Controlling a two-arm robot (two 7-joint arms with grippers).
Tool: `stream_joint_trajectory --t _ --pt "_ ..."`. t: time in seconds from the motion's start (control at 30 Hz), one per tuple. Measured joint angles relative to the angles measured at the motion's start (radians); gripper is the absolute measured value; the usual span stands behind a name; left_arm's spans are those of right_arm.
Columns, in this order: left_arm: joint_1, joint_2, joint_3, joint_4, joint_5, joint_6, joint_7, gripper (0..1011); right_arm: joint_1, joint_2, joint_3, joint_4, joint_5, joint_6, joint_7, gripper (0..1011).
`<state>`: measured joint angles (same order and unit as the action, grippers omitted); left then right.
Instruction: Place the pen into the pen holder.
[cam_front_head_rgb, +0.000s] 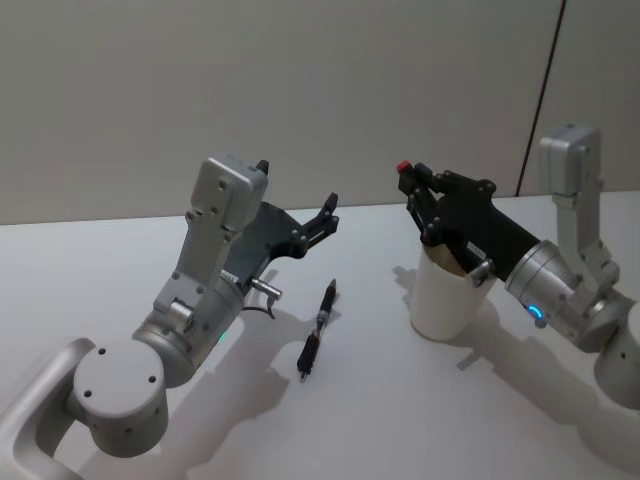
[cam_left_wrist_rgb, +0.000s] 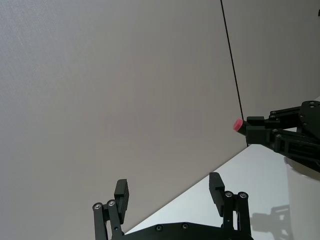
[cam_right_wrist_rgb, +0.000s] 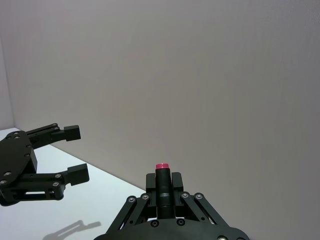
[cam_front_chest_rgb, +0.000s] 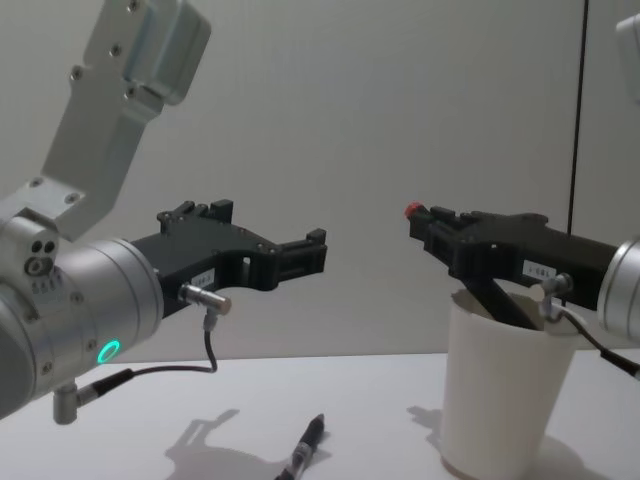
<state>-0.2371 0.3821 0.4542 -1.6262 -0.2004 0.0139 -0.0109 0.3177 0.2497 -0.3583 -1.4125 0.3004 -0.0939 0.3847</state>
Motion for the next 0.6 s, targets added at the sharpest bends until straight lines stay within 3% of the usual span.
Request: stream_joint_trajectory --t 0.6 --pt "0.000 0.000 0.000 0.000 0.000 0.000 0.000 1001 -0.001 0.000 0.000 -0.001 0.000 0.000 -0.001 175"
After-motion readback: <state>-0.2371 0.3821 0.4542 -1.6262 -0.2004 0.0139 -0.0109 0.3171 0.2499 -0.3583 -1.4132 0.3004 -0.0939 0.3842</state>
